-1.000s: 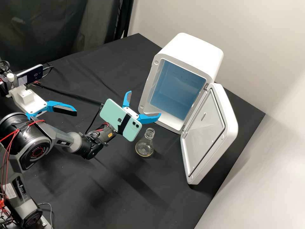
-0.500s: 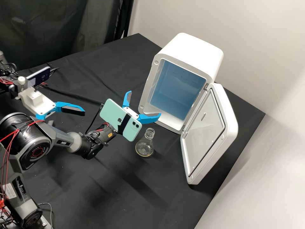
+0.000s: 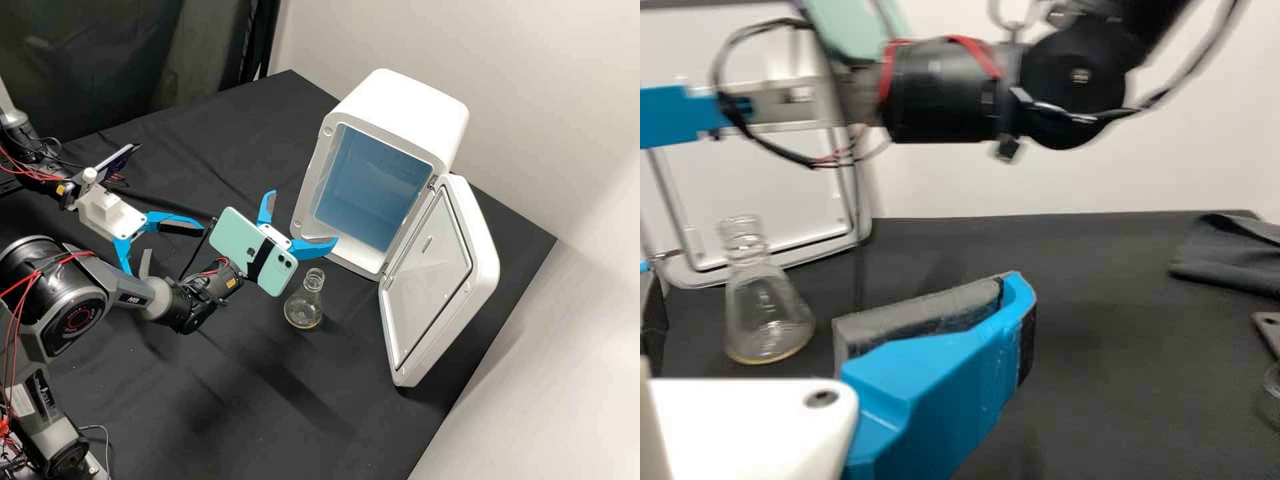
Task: Place the flask in the incubator
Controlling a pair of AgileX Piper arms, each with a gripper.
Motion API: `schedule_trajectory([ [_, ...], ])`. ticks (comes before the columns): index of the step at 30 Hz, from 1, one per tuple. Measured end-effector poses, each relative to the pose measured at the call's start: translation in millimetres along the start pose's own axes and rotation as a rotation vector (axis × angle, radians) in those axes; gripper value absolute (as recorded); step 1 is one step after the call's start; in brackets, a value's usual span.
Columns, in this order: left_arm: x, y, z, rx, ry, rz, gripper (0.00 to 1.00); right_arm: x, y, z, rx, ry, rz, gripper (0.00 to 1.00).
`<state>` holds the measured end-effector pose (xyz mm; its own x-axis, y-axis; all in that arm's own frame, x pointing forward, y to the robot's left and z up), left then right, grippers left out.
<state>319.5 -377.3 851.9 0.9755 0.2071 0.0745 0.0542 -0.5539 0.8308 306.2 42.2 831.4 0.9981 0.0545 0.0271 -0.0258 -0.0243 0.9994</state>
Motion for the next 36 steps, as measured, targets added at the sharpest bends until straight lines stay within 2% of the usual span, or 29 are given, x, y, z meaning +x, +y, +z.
schedule_trajectory([
  [6, 2.3, -8.3, -18.4, -0.004, 0.053, -0.026, 1.0, 0.0, 0.0, 0.0, 0.0, 0.0, 0.0, 1.0],
  [9, 3.2, -14.9, -29.3, -0.01, 0.086, -0.047, 1.0, 0.0, 0.0, 0.0, 0.0, 0.0, 0.0, 1.0],
  [20, 3.7, -28.2, -52.5, -0.02, 0.151, -0.088, 1.0, 0.0, 0.0, 0.0, 0.0, 0.0, 0.0, 1.0],
  [23, 6.6, -30.7, -62.2, -0.012, 0.176, -0.093, 1.0, 0.0, 0.0, 0.0, 0.0, 0.0, 0.0, 1.0],
  [25, 7.7, -33.4, -67.9, -0.013, 0.191, -0.099, 1.0, 0.0, 0.0, 0.0, 0.0, 0.0, 0.0, 1.0],
  [29, 7.5, -32.9, -82.8, -0.002, 0.23, -0.097, 1.0, 0.0, 0.0, 0.0, 0.0, 0.0, 0.0, 1.0],
  [36, -0.3, -28.0, -107.8, -0.008, 0.298, -0.087, 1.0, 0.0, 0.0, 0.0, 0.0, 0.0, 0.0, 1.0],
])
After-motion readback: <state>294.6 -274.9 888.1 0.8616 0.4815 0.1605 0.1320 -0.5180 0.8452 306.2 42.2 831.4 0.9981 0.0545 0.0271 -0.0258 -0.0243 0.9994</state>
